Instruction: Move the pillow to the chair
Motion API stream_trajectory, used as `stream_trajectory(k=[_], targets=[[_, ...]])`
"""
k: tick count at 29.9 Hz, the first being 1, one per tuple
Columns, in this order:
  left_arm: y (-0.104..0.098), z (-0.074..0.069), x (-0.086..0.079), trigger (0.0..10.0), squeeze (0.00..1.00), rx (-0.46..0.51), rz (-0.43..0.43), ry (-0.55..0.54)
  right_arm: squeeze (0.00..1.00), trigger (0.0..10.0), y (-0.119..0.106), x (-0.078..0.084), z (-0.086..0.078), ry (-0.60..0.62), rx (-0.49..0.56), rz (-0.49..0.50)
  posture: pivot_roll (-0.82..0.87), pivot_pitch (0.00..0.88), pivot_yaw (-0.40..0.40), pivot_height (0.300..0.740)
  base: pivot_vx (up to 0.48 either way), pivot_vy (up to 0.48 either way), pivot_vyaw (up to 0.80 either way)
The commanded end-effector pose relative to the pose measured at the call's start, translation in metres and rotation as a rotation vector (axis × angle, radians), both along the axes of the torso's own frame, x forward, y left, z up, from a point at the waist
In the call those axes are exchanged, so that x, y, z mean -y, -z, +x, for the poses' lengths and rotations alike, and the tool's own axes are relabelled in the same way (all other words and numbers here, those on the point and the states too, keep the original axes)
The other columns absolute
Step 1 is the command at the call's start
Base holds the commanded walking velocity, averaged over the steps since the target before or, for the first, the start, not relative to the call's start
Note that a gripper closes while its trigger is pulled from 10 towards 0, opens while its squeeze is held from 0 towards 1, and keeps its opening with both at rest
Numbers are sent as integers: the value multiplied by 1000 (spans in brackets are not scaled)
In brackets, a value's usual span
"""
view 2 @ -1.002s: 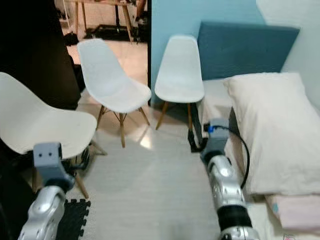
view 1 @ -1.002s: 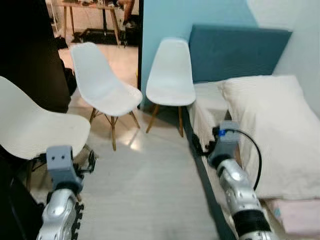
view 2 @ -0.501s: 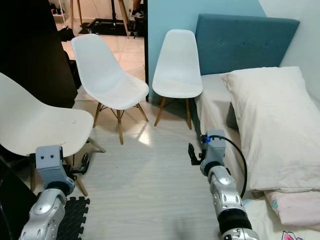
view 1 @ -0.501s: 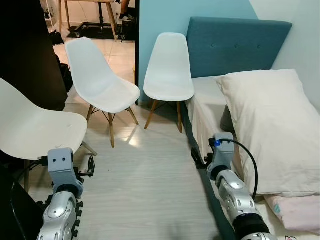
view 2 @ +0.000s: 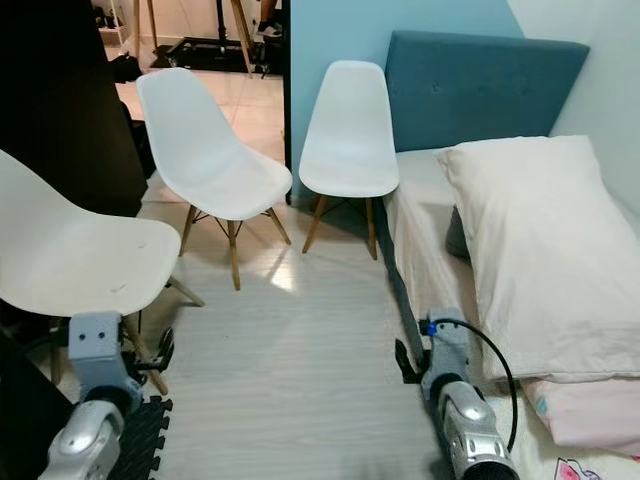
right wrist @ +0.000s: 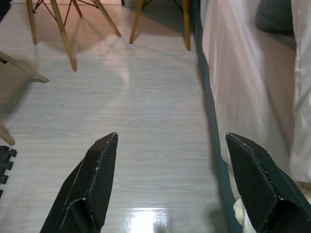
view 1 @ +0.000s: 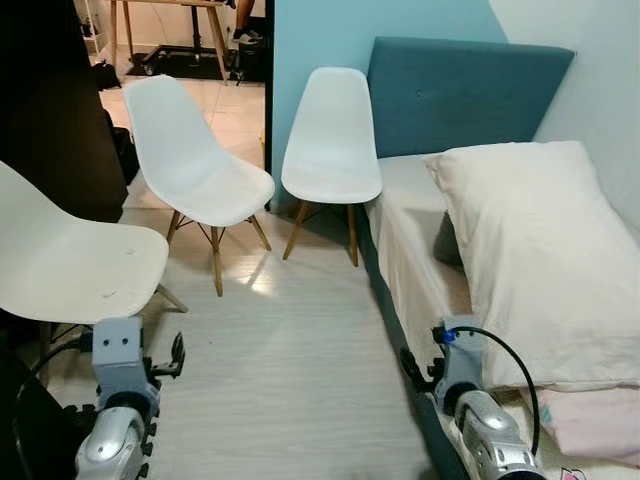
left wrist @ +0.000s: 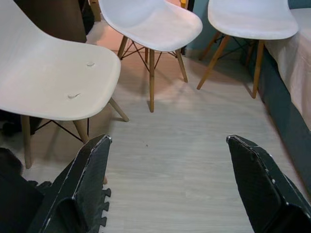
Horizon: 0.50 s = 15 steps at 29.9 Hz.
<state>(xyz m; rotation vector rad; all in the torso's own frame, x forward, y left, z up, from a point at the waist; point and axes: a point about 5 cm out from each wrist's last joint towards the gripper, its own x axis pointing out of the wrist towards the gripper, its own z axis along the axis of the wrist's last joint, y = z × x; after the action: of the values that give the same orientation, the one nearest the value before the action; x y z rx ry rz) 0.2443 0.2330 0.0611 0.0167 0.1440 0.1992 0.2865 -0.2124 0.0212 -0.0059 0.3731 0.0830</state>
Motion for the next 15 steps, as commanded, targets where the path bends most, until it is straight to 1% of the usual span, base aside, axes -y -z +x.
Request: stream_trajectory(k=[1, 3, 5, 7, 8, 9, 10, 11, 12, 13, 15], targets=[[1, -1, -3, 10000, 0, -1, 9, -7, 0, 10000, -7, 1, 7, -9, 32, -2, 3, 0, -112, 740, 0, 0, 0], [-2, 2, -4, 10000, 0, 9, 15, -6, 0, 10000, -15, -3, 17, -18, 59, 23, -12, 0, -99, 740, 0, 0, 0], [-2, 2, -4, 10000, 0, 9, 15, -6, 0, 10000, -15, -3, 17, -18, 59, 23, -12, 0, -99, 740, 0, 0, 0], [-5, 7, -4, 10000, 0, 17, 13, 4, 0, 10000, -23, -6, 27, -17, 83, 40, -18, 0, -89, 740, 0, 0, 0], [-5, 7, -4, 10000, 0, 17, 13, 4, 0, 10000, -23, -6, 27, -17, 83, 40, -18, 0, -89, 740, 0, 0, 0], [-7, 11, -4, 10000, 0, 21, 10, 13, 0, 10000, -28, -7, 34, -12, 92, 41, -20, 0, -83, 740, 0, 0, 0], [-7, 11, -4, 10000, 0, 21, 10, 13, 0, 10000, -28, -7, 34, -12, 92, 41, -20, 0, -83, 740, 0, 0, 0], [-11, 15, -4, 10000, 0, 34, -1, 20, 0, 10000, -34, -10, 41, -12, 110, 53, -23, 0, -73, 740, 0, 0, 0], [-11, 15, -4, 10000, 0, 34, -1, 20, 0, 10000, -34, -10, 41, -12, 110, 53, -23, 0, -73, 740, 0, 0, 0], [-16, 20, -4, 10000, 0, 52, -11, 23, 0, 10000, -41, -14, 48, -16, 128, 57, -31, 0, -60, 740, 0, 0, 0], [-16, 20, -4, 10000, 0, 52, -11, 23, 0, 10000, -41, -14, 48, -16, 128, 57, -31, 0, -60, 740, 0, 0, 0]])
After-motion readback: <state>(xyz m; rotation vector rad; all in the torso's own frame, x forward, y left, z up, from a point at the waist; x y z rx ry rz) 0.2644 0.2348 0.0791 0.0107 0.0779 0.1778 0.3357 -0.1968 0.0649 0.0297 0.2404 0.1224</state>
